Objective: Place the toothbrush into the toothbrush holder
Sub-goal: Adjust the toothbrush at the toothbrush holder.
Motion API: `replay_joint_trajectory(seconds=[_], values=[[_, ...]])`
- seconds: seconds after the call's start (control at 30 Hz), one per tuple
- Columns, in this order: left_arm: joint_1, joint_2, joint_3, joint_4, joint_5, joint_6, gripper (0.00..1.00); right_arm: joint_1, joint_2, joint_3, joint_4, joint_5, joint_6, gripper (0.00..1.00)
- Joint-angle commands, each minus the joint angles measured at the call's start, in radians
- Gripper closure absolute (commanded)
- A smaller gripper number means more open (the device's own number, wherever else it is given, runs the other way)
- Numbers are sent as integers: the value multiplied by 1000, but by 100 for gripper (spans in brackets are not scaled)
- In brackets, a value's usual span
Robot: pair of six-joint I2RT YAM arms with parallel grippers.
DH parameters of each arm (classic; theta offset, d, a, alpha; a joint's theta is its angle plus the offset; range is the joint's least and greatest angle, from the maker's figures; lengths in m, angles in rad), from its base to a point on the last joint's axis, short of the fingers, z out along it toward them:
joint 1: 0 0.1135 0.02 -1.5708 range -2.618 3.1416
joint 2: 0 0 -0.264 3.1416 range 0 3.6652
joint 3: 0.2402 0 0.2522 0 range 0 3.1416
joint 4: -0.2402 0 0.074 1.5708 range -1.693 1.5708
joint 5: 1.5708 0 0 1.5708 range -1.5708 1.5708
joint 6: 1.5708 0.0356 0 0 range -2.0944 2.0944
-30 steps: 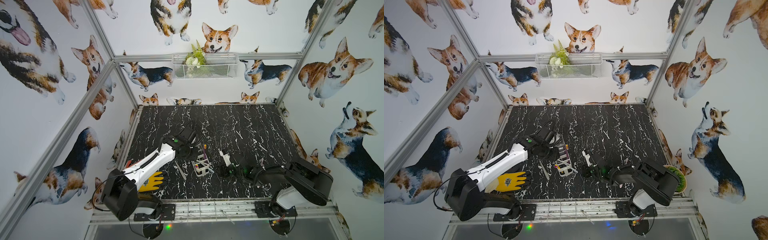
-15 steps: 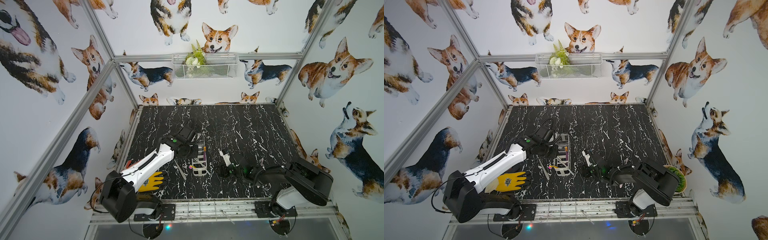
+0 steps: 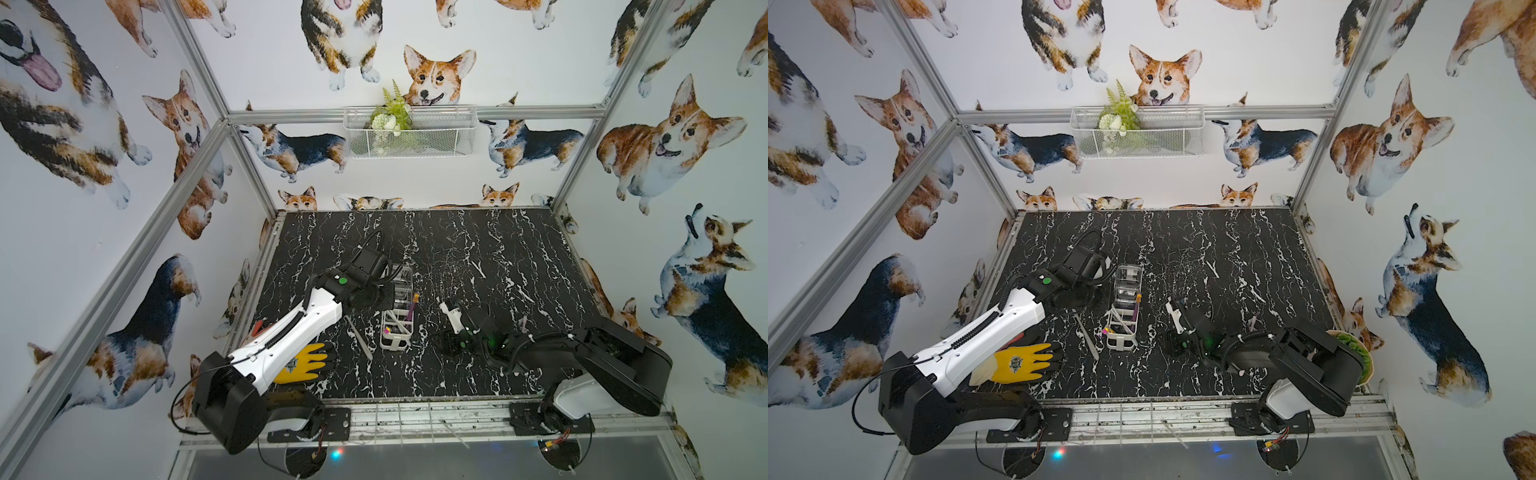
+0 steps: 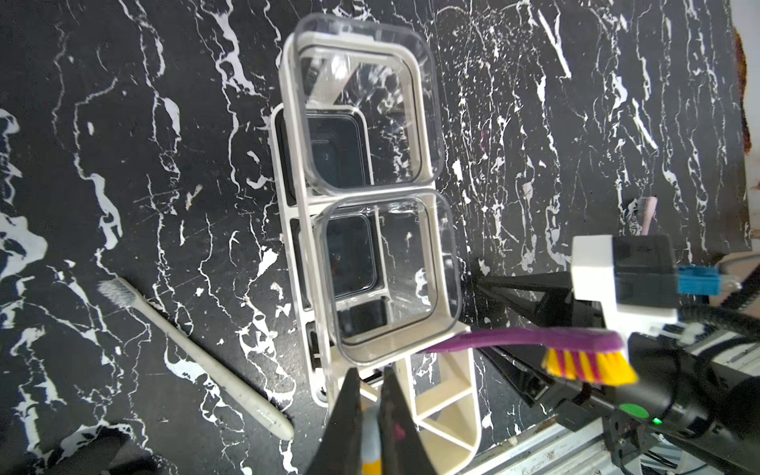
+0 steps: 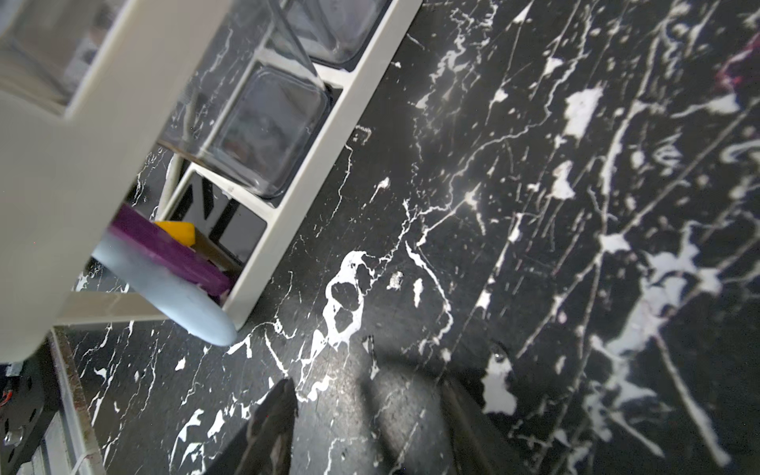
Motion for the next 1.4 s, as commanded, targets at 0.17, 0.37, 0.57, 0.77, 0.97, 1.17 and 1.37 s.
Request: replay_joint_trajectory(seconds=[0.17,0.37,0.57,0.77,0.97,1.17,1.37], values=[[-11,18,39,-14,-56,32,89,0,-10,-3,-40,11,0,40],[-12,22,5,8,-65,35,90,1,-17,1,-54,12,-7,40],[-13,1,26,23,-95,53,96,1,-24,1,-57,11,-5,40],[-27,-30,13,72,-117,60,98,1,-25,1,-57,13,-5,40],[-37,-38,-47,100,-121,42,90,2,-45,4,-77,16,-5,40],[-45,-74,-82,104,-129,32,67,2,-195,28,-260,98,-1,38],[-46,-130,-67,79,-162,28,46,-13,-504,58,-656,331,60,28]])
